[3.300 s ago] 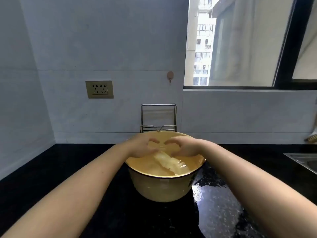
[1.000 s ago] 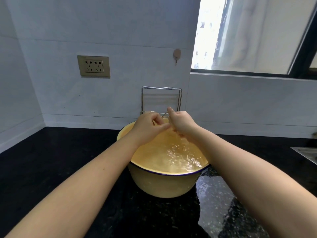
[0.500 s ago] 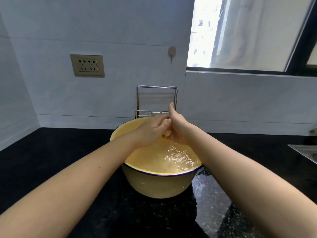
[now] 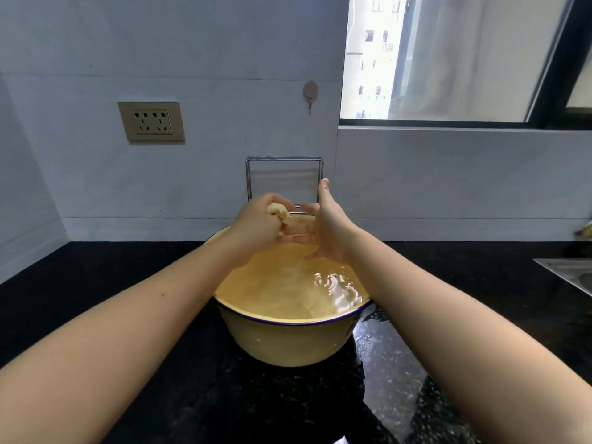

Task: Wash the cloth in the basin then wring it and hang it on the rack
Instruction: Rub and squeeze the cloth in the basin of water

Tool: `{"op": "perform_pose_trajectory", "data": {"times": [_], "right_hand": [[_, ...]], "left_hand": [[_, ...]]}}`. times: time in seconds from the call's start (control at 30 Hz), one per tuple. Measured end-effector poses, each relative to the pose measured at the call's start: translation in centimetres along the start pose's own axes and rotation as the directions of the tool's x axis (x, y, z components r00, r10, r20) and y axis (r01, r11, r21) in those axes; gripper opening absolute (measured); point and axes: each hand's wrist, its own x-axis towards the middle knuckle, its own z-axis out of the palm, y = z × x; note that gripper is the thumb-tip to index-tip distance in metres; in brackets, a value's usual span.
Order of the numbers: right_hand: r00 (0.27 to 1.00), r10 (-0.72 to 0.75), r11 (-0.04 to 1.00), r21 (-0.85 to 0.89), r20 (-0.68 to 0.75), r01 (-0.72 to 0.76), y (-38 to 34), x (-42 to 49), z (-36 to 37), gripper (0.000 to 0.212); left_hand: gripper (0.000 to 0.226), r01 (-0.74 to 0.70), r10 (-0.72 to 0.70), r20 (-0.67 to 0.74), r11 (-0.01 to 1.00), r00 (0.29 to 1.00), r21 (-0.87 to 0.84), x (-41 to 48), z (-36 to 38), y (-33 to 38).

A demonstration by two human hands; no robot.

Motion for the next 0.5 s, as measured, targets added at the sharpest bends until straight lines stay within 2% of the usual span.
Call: {"op": "perform_pose_trajectory", "data": {"times": [0.03, 0.07, 0.1, 0.13, 0.2, 0.27, 0.37, 0.5], "right_hand": [[1.000, -0.008, 1.000, -0.018, -0.025, 0.007, 0.1, 0.2, -0.1, 0.087], [0.999, -0.014, 0.999, -0.043, -0.045, 0.012, 0.1, 0.4, -0.1, 0.086], [0.998, -0.021, 0.997, -0.070, -0.062, 0.016, 0.1, 0.5, -0.1, 0.084], [0.997, -0.028, 0.996, -0.092, -0.078, 0.020, 0.1, 0.7, -0.1, 0.083], [0.994, -0.040, 0.990, -0.136, -0.097, 0.026, 0.2, 0.9, 0.1, 0.080], [0.994, -0.050, 0.985, -0.171, -0.102, 0.032, 0.2, 0.9, 0.1, 0.079], [0.995, -0.055, 0.976, -0.215, -0.086, 0.036, 0.3, 0.8, 0.3, 0.079], [0.996, -0.053, 0.969, -0.246, -0.074, 0.033, 0.3, 0.6, 0.3, 0.078]], "left_hand": [[0.026, 0.099, -0.095, 0.033, 0.986, 0.995, -0.132, 0.0, -0.2, 0.3], [0.020, 0.174, -0.162, 0.080, 0.967, 0.984, -0.186, 0.0, -0.6, 0.6], [0.010, 0.232, -0.211, 0.128, 0.954, 0.969, -0.187, 0.0, -1.0, 0.8], [0.009, 0.281, -0.250, 0.182, 0.944, 0.951, -0.171, 0.0, -1.2, 1.1], [0.044, 0.330, -0.293, 0.250, 0.936, 0.923, -0.123, -0.2, -1.4, 1.1], [0.058, 0.302, -0.281, 0.207, 0.950, 0.937, -0.079, 0.0, -0.9, 1.1], [0.058, 0.212, -0.214, 0.034, 0.976, 0.976, 0.050, 0.2, 0.2, 0.9], [0.051, 0.114, -0.112, -0.021, 0.982, 0.993, 0.151, 0.5, 0.9, 0.5]]}}
